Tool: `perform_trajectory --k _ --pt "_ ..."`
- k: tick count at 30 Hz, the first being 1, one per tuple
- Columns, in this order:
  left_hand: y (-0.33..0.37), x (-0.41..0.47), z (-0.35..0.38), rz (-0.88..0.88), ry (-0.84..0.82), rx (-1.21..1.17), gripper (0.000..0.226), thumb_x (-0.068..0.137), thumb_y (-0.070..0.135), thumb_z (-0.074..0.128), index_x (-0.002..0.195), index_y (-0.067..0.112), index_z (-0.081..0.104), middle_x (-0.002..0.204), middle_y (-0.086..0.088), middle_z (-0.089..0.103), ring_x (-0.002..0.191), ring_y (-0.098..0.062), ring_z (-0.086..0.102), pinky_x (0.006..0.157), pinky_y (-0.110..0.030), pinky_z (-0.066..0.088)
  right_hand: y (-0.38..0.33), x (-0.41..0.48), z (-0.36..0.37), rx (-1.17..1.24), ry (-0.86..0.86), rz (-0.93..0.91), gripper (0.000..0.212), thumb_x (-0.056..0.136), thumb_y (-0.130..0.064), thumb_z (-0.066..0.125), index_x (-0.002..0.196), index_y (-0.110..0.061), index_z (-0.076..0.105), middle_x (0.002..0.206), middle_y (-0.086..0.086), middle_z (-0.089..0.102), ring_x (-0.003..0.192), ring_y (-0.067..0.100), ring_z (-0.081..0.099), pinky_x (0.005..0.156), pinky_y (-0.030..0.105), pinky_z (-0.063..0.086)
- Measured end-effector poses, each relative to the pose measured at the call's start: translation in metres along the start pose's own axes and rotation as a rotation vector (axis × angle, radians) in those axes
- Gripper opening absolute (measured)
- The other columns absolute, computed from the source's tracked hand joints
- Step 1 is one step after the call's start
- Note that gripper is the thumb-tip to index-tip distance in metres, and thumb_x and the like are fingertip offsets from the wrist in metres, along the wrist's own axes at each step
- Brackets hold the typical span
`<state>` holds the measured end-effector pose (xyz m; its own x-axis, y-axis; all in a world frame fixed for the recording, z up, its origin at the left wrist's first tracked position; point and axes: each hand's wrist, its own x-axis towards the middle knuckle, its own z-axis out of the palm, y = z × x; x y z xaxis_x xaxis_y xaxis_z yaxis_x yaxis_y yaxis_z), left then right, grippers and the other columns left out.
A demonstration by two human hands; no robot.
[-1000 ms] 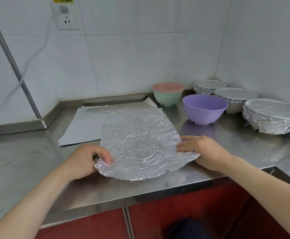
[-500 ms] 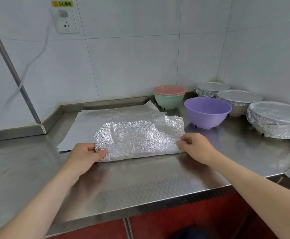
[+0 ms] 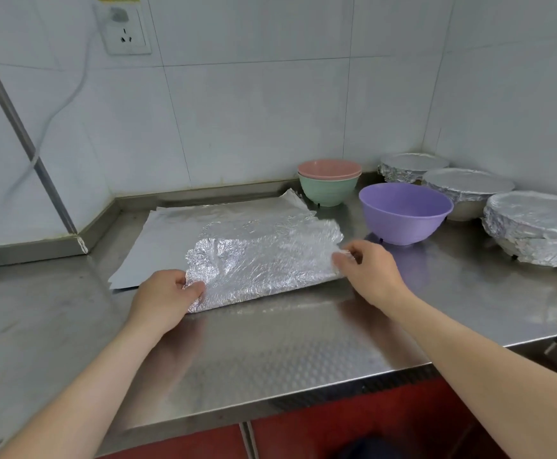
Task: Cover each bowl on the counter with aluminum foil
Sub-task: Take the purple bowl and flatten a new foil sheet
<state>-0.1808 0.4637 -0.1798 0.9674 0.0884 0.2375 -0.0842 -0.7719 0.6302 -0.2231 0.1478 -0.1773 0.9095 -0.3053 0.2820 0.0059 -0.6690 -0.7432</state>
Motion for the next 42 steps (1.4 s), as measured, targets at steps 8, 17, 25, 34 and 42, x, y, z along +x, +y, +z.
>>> perform_trajectory --k 8,17,25,34,42 --pt "-0.005 0.007 0.004 0.026 -0.013 0.039 0.035 0.088 0.030 0.060 0.069 0.003 0.049 0.059 -0.012 0.050 0.056 -0.024 0.043 0.053 -0.034 0.028 -0.006 0.002 0.012 -0.152 0.030 -0.034 0.021 0.094 -0.031 0.055 0.097 -0.010 0.061 0.083 0.006 0.065 0.084 0.029 0.057 0.073 0.038 0.048" --pt "-0.005 0.006 0.012 0.147 0.021 0.469 0.028 0.098 0.036 0.041 0.079 0.016 0.039 0.081 -0.007 0.058 0.078 -0.031 0.048 0.060 -0.036 0.035 -0.005 0.000 0.029 -0.531 -0.020 -0.077 0.018 0.099 -0.028 0.042 0.094 -0.011 0.043 0.101 0.018 0.064 0.095 0.037 0.057 0.065 0.035 0.033" --pt "-0.006 0.009 0.014 0.162 0.004 0.504 0.029 0.099 0.035 0.040 0.080 0.013 0.040 0.087 -0.014 0.062 0.081 -0.034 0.052 0.063 -0.037 0.035 -0.004 -0.002 0.030 -0.707 0.039 -0.121 0.025 0.099 -0.031 0.042 0.103 -0.008 0.052 0.101 0.015 0.066 0.096 0.034 0.059 0.073 0.036 0.029" --pt "0.013 -0.005 0.009 0.227 0.196 0.569 0.053 0.088 0.018 0.061 0.135 0.011 0.037 0.106 -0.018 0.058 0.099 -0.038 0.053 0.068 -0.043 0.043 -0.002 -0.003 0.030 -0.698 0.089 -0.076 0.026 0.097 -0.038 0.045 0.092 -0.015 0.035 0.095 0.011 0.067 0.095 0.030 0.058 0.070 0.036 0.026" --pt "0.050 0.005 0.048 0.486 -0.412 0.450 0.057 0.099 0.052 0.034 0.151 0.030 0.025 0.161 0.001 0.013 0.148 -0.016 0.007 0.118 -0.037 0.008 -0.005 -0.004 0.029 -0.746 0.118 -0.050 0.028 0.090 -0.038 0.052 0.106 -0.015 0.044 0.097 0.006 0.063 0.098 0.029 0.053 0.073 0.038 0.026"
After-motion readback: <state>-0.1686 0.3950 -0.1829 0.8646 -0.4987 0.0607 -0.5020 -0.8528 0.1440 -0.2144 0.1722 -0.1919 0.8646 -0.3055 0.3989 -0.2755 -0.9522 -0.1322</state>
